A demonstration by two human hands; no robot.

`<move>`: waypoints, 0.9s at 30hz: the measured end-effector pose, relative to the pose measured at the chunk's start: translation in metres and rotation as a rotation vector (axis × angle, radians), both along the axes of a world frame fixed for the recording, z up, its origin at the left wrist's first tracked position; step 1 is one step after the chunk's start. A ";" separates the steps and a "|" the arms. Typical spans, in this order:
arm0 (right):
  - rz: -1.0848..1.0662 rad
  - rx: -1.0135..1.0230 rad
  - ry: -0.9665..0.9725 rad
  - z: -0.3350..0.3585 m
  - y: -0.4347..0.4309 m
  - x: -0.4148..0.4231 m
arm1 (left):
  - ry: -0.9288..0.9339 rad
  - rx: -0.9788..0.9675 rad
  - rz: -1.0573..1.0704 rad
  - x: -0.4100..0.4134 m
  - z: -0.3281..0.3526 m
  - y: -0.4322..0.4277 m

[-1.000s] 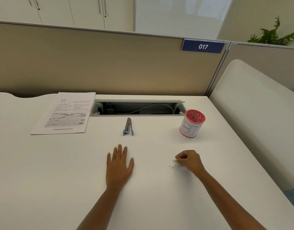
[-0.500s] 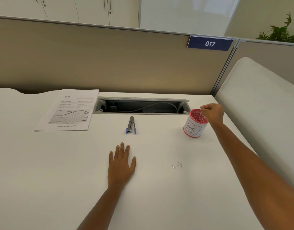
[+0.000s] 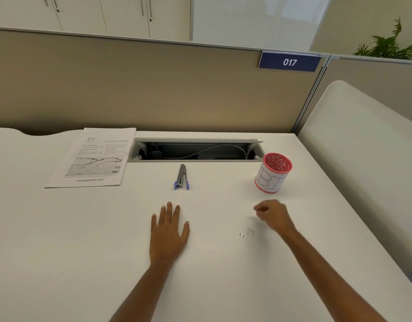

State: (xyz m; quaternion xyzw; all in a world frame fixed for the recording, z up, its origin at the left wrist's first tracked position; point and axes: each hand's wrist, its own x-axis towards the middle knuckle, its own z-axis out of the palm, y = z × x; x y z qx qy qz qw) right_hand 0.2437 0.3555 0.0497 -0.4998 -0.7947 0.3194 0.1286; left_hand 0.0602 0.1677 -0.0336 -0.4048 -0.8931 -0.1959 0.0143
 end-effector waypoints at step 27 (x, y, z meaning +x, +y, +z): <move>0.131 0.131 -0.117 -0.034 -0.052 -0.010 | -0.030 0.024 -0.018 0.002 0.005 0.000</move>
